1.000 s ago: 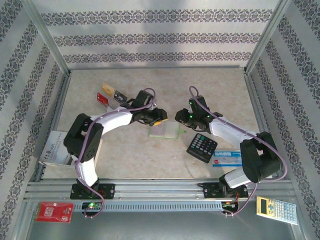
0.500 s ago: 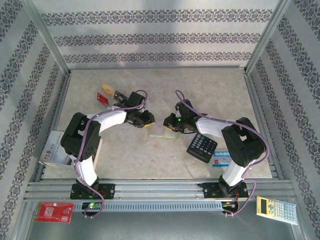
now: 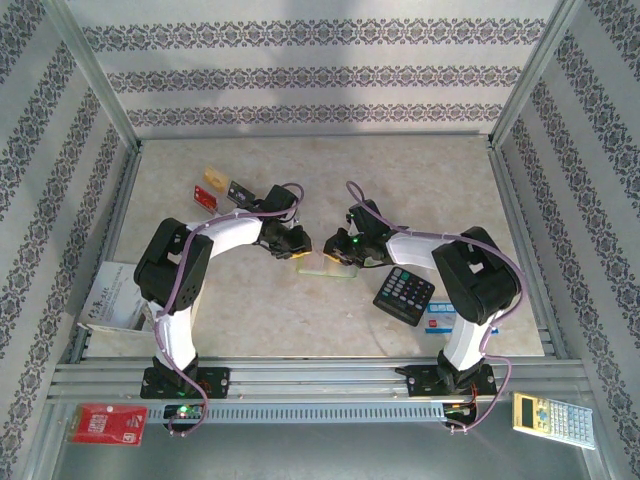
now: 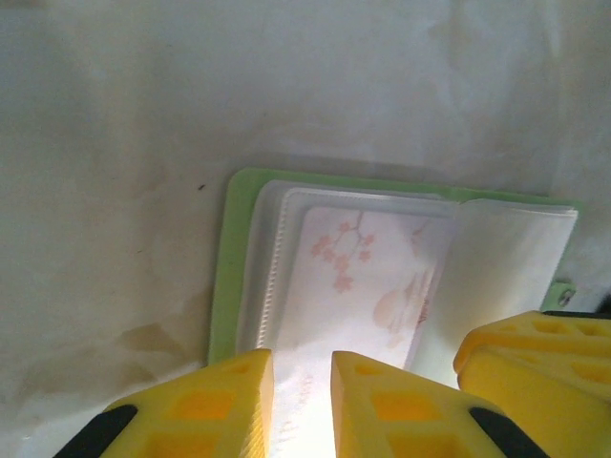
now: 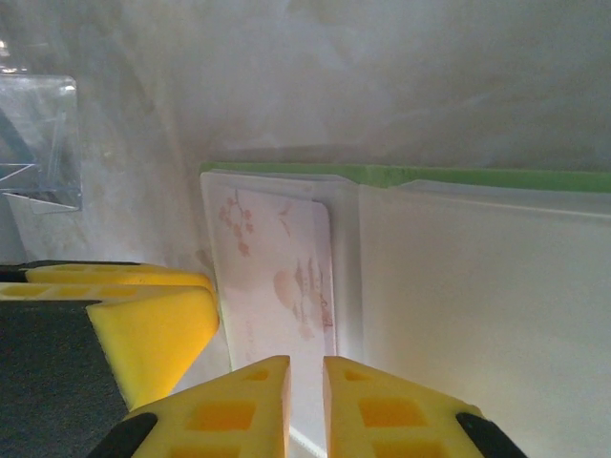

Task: Take the credit cards out of the card holder

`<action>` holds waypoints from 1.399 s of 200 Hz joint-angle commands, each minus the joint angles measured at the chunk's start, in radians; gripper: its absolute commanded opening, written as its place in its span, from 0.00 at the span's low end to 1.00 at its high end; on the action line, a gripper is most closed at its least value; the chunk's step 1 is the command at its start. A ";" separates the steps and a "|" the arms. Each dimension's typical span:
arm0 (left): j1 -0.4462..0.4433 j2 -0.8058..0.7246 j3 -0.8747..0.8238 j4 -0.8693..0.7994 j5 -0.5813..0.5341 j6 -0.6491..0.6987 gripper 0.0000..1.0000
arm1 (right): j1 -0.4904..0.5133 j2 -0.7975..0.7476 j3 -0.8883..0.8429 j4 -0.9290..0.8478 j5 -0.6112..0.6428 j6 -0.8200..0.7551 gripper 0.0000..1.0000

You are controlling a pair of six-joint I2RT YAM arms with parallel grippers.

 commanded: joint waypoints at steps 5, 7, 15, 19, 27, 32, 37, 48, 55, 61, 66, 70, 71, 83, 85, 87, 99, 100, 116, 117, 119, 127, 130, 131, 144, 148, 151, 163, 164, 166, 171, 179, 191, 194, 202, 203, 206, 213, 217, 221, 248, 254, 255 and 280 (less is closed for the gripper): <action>-0.011 0.023 0.024 -0.070 -0.029 0.035 0.22 | 0.012 0.025 0.023 0.005 -0.018 0.000 0.17; -0.011 0.024 0.023 -0.069 -0.029 0.036 0.21 | 0.012 0.027 0.023 0.005 -0.018 0.000 0.17; -0.012 0.029 0.021 -0.074 -0.032 0.037 0.21 | 0.013 0.031 0.023 0.004 -0.018 -0.003 0.17; -0.012 0.030 0.020 -0.075 -0.033 0.037 0.21 | 0.012 0.033 0.023 0.003 -0.018 -0.004 0.17; -0.013 0.034 0.019 -0.079 -0.037 0.035 0.20 | 0.012 0.037 0.022 0.002 -0.018 -0.007 0.17; -0.013 0.037 0.019 -0.082 -0.040 0.034 0.19 | 0.012 0.038 0.022 0.001 -0.016 -0.009 0.17; -0.013 0.039 0.018 -0.085 -0.043 0.035 0.18 | 0.012 0.040 0.022 -0.001 -0.017 -0.009 0.17; -0.013 0.044 0.015 -0.091 -0.048 0.034 0.17 | 0.011 0.044 0.018 -0.004 -0.013 -0.014 0.17; -0.013 0.046 0.014 -0.094 -0.051 0.033 0.16 | 0.011 0.046 0.018 -0.005 -0.013 -0.017 0.17; -0.013 0.048 0.014 -0.097 -0.052 0.033 0.16 | 0.011 0.049 0.018 -0.009 -0.012 -0.019 0.17; -0.013 0.050 0.014 -0.100 -0.056 0.032 0.16 | 0.011 0.050 0.018 -0.010 -0.011 -0.023 0.17; -0.013 0.052 0.014 -0.103 -0.057 0.032 0.15 | 0.011 0.052 0.017 -0.011 -0.010 -0.024 0.17; -0.013 0.052 0.014 -0.104 -0.058 0.032 0.15 | 0.011 0.052 0.017 -0.011 -0.010 -0.024 0.17; -0.013 0.054 0.013 -0.111 -0.065 0.030 0.13 | 0.011 0.057 0.017 -0.014 -0.010 -0.030 0.17; -0.013 0.055 0.012 -0.112 -0.065 0.030 0.13 | 0.011 0.058 0.017 -0.014 -0.010 -0.031 0.16; -0.013 0.055 0.013 -0.111 -0.066 0.030 0.13 | 0.011 0.059 0.017 -0.013 -0.010 -0.032 0.16; -0.013 0.058 0.011 -0.115 -0.070 0.030 0.11 | 0.011 0.063 0.018 -0.014 -0.012 -0.039 0.16; -0.013 0.058 0.011 -0.115 -0.070 0.029 0.11 | 0.011 0.064 0.018 -0.013 -0.013 -0.039 0.16; -0.013 0.062 0.010 -0.116 -0.066 0.028 0.09 | 0.012 0.069 0.021 -0.004 -0.026 -0.053 0.16; -0.013 0.063 0.010 -0.116 -0.065 0.028 0.09 | 0.012 0.069 0.021 -0.003 -0.027 -0.055 0.16; -0.013 0.063 0.011 -0.115 -0.064 0.029 0.09 | 0.012 0.070 0.021 0.000 -0.029 -0.056 0.16; -0.013 0.064 0.011 -0.116 -0.061 0.030 0.09 | 0.012 0.069 0.022 0.009 -0.038 -0.066 0.16; -0.013 0.065 0.011 -0.116 -0.060 0.029 0.09 | 0.012 0.069 0.021 0.010 -0.040 -0.069 0.16; -0.013 0.065 0.012 -0.115 -0.060 0.030 0.09 | 0.012 0.069 0.021 0.011 -0.040 -0.070 0.16; -0.013 0.065 0.010 -0.115 -0.060 0.030 0.09 | 0.012 0.067 0.025 0.012 -0.046 -0.084 0.16; -0.013 0.066 0.011 -0.118 -0.059 0.030 0.09 | 0.012 0.065 0.026 0.012 -0.047 -0.089 0.16; -0.013 0.066 0.011 -0.118 -0.059 0.031 0.09 | 0.012 0.065 0.027 0.012 -0.048 -0.093 0.16; -0.013 0.067 0.012 -0.119 -0.056 0.032 0.09 | 0.013 0.059 0.029 0.010 -0.045 -0.103 0.17; -0.013 0.068 0.011 -0.118 -0.056 0.032 0.09 | 0.013 0.059 0.029 0.009 -0.045 -0.104 0.17; -0.013 0.069 0.011 -0.117 -0.057 0.032 0.09 | 0.014 0.059 0.029 0.008 -0.044 -0.105 0.17; -0.013 0.069 0.011 -0.118 -0.055 0.032 0.09 | 0.014 0.061 0.032 0.003 -0.042 -0.107 0.17; -0.014 0.069 0.010 -0.118 -0.054 0.032 0.09 | 0.014 0.065 0.037 -0.010 -0.038 -0.108 0.17; -0.013 0.072 0.011 -0.118 -0.051 0.033 0.09 | 0.016 0.076 0.043 -0.019 -0.036 -0.112 0.17; -0.013 0.071 0.010 -0.117 -0.050 0.033 0.09 | 0.016 0.077 0.044 -0.021 -0.035 -0.110 0.17; -0.013 0.072 0.012 -0.116 -0.048 0.034 0.09 | 0.017 0.085 0.046 -0.021 -0.034 -0.110 0.17; -0.013 0.072 0.011 -0.116 -0.048 0.035 0.09 | 0.017 0.085 0.046 -0.021 -0.034 -0.110 0.17; -0.013 0.072 0.012 -0.116 -0.048 0.035 0.09 | 0.018 0.087 0.046 -0.023 -0.034 -0.110 0.17; -0.013 0.072 0.011 -0.117 -0.047 0.035 0.09 | 0.020 0.094 0.050 -0.027 -0.036 -0.110 0.17; -0.013 0.072 0.011 -0.117 -0.046 0.036 0.09 | 0.021 0.098 0.052 -0.028 -0.036 -0.110 0.16; -0.013 0.072 0.010 -0.116 -0.045 0.036 0.09 | 0.023 0.100 0.053 -0.029 -0.039 -0.112 0.16; -0.013 0.075 0.009 -0.116 -0.041 0.038 0.09 | 0.029 0.108 0.056 -0.032 -0.036 -0.114 0.15; -0.013 0.077 0.010 -0.116 -0.041 0.039 0.09 | 0.030 0.109 0.055 -0.028 -0.037 -0.113 0.15; -0.013 0.077 0.010 -0.116 -0.040 0.038 0.09 | 0.029 0.109 0.054 -0.028 -0.037 -0.113 0.15; -0.013 0.081 0.011 -0.116 -0.038 0.039 0.09 | 0.030 0.100 0.049 0.001 -0.050 -0.119 0.14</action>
